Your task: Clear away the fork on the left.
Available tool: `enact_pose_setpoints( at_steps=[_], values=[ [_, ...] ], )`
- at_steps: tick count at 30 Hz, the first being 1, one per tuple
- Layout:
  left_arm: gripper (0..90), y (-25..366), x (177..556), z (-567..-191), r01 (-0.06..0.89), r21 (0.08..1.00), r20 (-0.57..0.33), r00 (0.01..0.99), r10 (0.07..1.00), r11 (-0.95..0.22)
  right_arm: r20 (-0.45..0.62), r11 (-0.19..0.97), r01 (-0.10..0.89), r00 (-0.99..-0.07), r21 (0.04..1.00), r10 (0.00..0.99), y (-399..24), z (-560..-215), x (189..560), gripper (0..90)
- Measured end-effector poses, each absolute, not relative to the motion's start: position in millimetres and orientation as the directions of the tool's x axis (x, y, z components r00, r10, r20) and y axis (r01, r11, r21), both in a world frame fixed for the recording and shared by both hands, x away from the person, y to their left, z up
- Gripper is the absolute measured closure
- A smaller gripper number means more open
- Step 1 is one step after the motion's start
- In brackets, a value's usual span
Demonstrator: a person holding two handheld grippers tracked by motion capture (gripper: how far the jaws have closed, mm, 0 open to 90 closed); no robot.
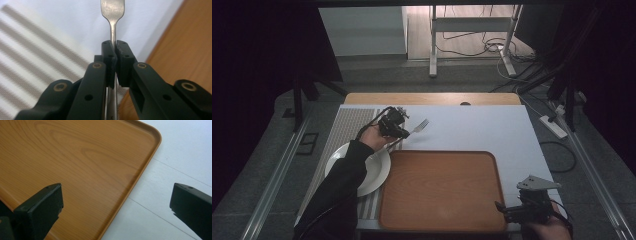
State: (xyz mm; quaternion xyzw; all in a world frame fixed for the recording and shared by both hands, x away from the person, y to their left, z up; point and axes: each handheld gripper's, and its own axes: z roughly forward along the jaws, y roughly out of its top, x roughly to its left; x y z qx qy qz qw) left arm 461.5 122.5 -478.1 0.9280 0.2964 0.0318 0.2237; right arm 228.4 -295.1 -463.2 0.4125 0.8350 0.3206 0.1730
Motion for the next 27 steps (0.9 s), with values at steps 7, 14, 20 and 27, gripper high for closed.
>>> enact_pose_setpoints(
  at_steps=[7,14,20,27],
  values=[
    [86.1,103,448,-478,0.524,0.421,-0.096,0.837,0.538,-0.740,-0.027,0.458,0.577,-0.602,0.676,0.798,-295,-463,228,0.0],
    [86.1,93,429,-483,0.537,0.404,-0.116,0.833,0.541,-0.740,-0.026,0.455,0.574,-0.602,0.680,0.798,-295,-463,228,0.0],
    [86.1,91,409,-487,0.562,0.387,-0.134,0.818,0.559,-0.731,-0.024,0.450,0.573,-0.600,0.685,0.800,-296,-463,228,0.0],
    [86.0,89,384,-491,0.585,0.370,-0.158,0.805,0.572,-0.722,-0.025,0.451,0.568,-0.603,0.688,0.797,-295,-462,227,0.0]
  ],
)
